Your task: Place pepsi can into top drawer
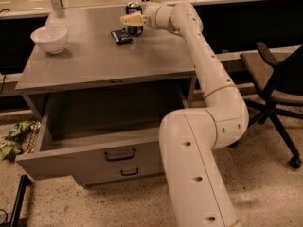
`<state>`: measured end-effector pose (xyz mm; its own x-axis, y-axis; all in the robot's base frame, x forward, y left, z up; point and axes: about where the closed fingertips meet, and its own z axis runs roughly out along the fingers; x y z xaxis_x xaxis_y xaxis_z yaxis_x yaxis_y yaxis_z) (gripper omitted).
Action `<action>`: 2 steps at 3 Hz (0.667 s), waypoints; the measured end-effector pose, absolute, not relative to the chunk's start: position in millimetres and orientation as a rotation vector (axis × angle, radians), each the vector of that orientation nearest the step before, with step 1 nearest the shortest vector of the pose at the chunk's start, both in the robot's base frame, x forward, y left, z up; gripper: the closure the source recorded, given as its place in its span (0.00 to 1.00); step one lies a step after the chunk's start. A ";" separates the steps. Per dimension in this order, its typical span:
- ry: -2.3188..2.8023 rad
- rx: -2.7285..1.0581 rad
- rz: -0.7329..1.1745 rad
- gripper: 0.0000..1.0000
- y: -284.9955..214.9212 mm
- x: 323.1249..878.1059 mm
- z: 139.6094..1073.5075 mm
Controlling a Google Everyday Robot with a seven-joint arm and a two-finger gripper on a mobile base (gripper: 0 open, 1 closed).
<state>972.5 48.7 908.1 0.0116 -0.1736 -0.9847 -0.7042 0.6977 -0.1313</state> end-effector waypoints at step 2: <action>1.526 -0.759 0.515 0.67 55.0 967.6 911.6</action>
Offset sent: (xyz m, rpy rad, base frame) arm 0.0218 -0.0028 0.0184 0.0244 0.0208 0.0564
